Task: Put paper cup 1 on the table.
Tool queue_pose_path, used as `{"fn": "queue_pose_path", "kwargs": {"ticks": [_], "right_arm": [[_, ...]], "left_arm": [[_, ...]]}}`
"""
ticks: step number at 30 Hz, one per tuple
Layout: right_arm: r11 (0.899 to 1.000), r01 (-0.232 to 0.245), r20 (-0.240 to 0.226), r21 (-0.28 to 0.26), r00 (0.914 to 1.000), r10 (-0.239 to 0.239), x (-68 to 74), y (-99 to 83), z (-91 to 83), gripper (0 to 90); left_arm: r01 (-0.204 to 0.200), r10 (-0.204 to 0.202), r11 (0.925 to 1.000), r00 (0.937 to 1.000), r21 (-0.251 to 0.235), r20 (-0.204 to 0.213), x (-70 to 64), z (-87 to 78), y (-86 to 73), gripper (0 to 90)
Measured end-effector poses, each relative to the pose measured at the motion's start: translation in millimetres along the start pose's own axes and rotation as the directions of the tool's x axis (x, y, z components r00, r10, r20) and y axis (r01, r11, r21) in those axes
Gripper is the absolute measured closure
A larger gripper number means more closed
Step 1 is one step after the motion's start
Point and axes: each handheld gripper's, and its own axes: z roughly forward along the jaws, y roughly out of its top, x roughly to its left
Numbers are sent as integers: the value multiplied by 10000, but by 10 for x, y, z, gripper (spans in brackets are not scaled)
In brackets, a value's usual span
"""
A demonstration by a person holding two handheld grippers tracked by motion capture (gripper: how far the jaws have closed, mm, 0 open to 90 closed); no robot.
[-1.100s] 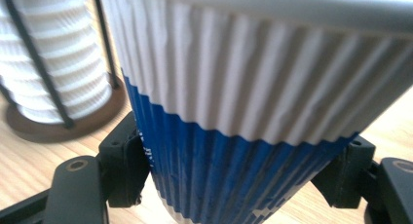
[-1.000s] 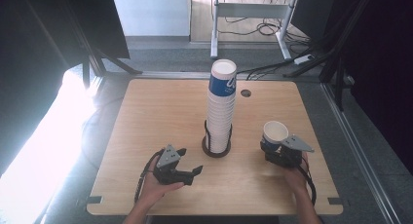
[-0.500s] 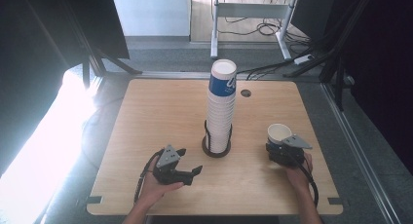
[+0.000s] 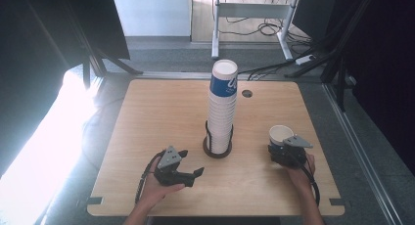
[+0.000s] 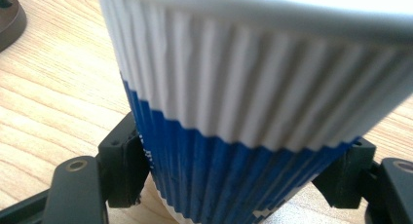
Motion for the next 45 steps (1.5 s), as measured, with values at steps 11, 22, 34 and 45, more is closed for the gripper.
{"fn": "queue_pose_path", "kwargs": {"ticks": [11,22,34,45], "right_arm": [[9986,-276,9,446,9996,276,-37,-10,9,252],[9971,-465,-110,605,9988,473,-31,-11,-9,126],[9910,-1270,77,-425,9918,1274,-45,10,-370,90],[9749,-1082,-935,-1945,9914,914,39,135,-923,190]], "left_arm": [[-18,18,10000,10000,43,8,0,4,-5,147],[-40,40,10000,10000,52,18,3,-4,-4,147],[73,-74,9999,10000,-76,-50,32,-54,6,147],[215,-225,9983,9996,-551,-172,46,-125,39,147]]}}
